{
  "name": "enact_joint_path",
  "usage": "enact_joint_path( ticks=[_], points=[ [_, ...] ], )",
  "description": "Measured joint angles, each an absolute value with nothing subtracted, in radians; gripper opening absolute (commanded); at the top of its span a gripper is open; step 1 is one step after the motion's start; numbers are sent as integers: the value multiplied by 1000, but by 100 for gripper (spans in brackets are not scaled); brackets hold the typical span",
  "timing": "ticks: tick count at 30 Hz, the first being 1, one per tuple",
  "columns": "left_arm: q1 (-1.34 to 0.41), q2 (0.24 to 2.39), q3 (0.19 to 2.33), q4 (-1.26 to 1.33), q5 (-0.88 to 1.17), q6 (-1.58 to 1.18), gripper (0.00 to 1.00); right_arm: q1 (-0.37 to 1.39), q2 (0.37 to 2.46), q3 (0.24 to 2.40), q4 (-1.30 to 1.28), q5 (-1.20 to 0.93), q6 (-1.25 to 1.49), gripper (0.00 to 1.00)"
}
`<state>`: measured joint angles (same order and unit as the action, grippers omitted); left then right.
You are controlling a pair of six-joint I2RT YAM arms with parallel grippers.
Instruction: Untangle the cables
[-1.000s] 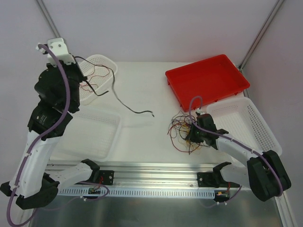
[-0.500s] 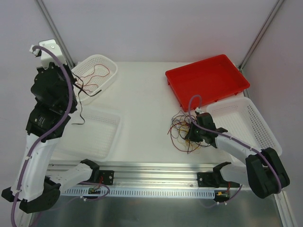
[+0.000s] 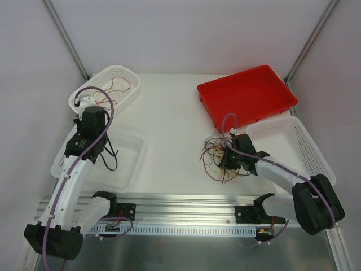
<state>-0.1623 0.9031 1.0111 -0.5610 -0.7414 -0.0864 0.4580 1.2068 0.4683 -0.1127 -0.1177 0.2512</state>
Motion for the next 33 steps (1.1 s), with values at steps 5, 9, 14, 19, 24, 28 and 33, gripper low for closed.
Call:
enact_joint_path(
  ticks=[5, 9, 14, 19, 24, 28, 33],
  points=[
    [-93, 892, 873, -586, -701, -160, 0, 484, 1209, 479, -136, -116, 242, 10],
    [-63, 861, 810, -597, -680, -213, 0, 501, 1217, 495, -159, -115, 235, 10],
    [-64, 788, 800, -643, -694, -287, 0, 520, 1236, 529, -184, -112, 230, 11],
    [-63, 619, 786, -656, -749, -316, 4, 530, 1255, 560, -192, -113, 222, 11],
    [-64, 657, 781, -670, -762, -346, 41, 537, 1283, 591, -197, -113, 212, 11],
    [-64, 695, 775, -677, -760, -356, 65, 561, 1289, 624, -204, -113, 205, 10],
    [-64, 682, 772, -680, -720, -352, 85, 630, 1357, 702, -204, -118, 205, 11]
  ],
)
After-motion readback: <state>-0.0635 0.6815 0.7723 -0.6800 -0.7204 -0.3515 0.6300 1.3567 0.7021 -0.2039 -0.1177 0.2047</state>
